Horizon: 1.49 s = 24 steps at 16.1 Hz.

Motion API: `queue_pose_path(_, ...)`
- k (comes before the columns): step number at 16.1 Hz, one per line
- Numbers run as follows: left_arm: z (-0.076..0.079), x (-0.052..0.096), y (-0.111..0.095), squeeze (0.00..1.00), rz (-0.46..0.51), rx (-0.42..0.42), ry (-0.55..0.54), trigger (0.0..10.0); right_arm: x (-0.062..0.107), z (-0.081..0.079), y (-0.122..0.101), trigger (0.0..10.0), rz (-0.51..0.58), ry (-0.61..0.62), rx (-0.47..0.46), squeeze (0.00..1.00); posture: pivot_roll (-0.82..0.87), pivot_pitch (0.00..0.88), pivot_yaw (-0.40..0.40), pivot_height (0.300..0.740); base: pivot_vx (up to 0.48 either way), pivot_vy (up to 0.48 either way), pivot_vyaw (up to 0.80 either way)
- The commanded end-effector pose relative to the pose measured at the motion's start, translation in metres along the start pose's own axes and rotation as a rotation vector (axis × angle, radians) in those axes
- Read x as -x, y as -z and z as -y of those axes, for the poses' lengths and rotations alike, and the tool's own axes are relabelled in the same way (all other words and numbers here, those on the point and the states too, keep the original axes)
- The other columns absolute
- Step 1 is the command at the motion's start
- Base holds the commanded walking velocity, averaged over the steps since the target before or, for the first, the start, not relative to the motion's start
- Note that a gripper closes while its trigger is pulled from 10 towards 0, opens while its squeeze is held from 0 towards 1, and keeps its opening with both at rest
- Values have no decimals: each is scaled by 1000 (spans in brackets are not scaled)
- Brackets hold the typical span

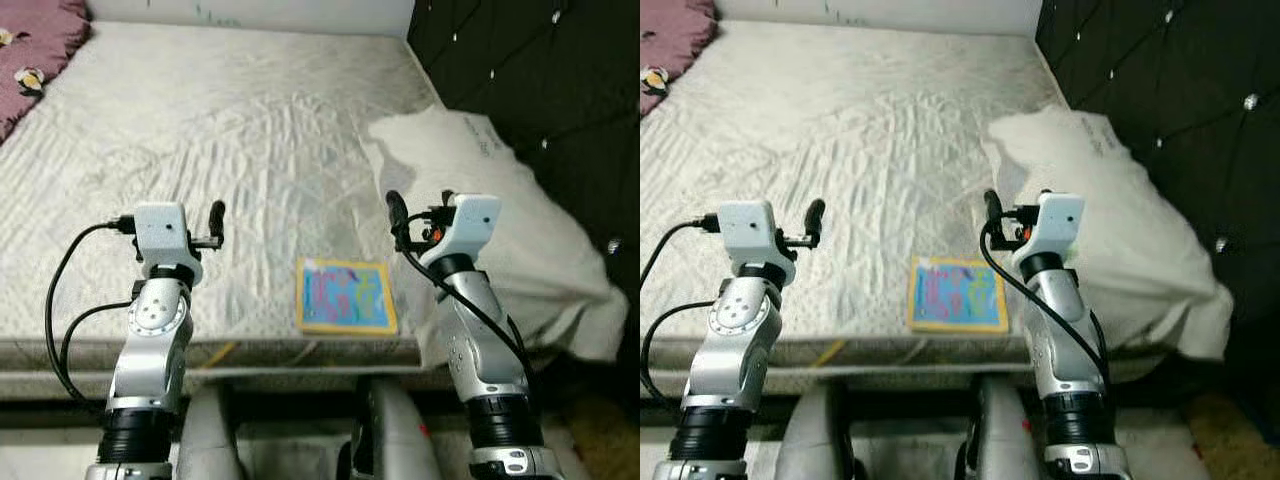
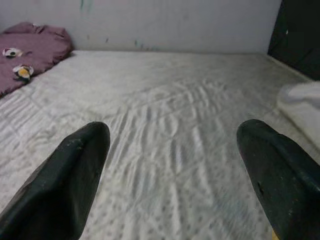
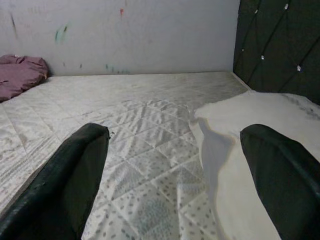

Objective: Clean up the room

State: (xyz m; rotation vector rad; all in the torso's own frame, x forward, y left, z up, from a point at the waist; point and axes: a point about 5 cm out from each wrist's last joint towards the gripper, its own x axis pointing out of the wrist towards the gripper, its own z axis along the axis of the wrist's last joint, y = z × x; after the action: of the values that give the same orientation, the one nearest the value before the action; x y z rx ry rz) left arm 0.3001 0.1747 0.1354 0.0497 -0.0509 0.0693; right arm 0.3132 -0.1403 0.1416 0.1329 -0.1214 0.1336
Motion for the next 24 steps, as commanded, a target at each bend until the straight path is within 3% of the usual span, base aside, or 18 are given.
queue_pose_path(1,4,3,-2,0,8,-8,19,10000,-1,4,-4,10000,5,13,3,0,19,0,-81,684,0,0,0)
queue_pose_path(6,1,10,1,0,-27,6,27,10000,-2,4,-1,10000,-12,30,-5,0,25,0,-73,740,0,0,0)
queue_pose_path(13,6,8,0,0,-25,13,53,10000,6,5,2,10000,-30,41,12,0,5,0,-76,740,0,0,0)
queue_pose_path(20,12,5,-2,0,-24,54,75,10000,8,5,0,10000,-18,51,28,0,-2,0,-72,740,0,480,0)
queue_pose_path(24,13,6,-4,0,-16,90,78,10000,4,2,-1,10000,-14,25,28,0,7,0,-86,740,0,480,-703)
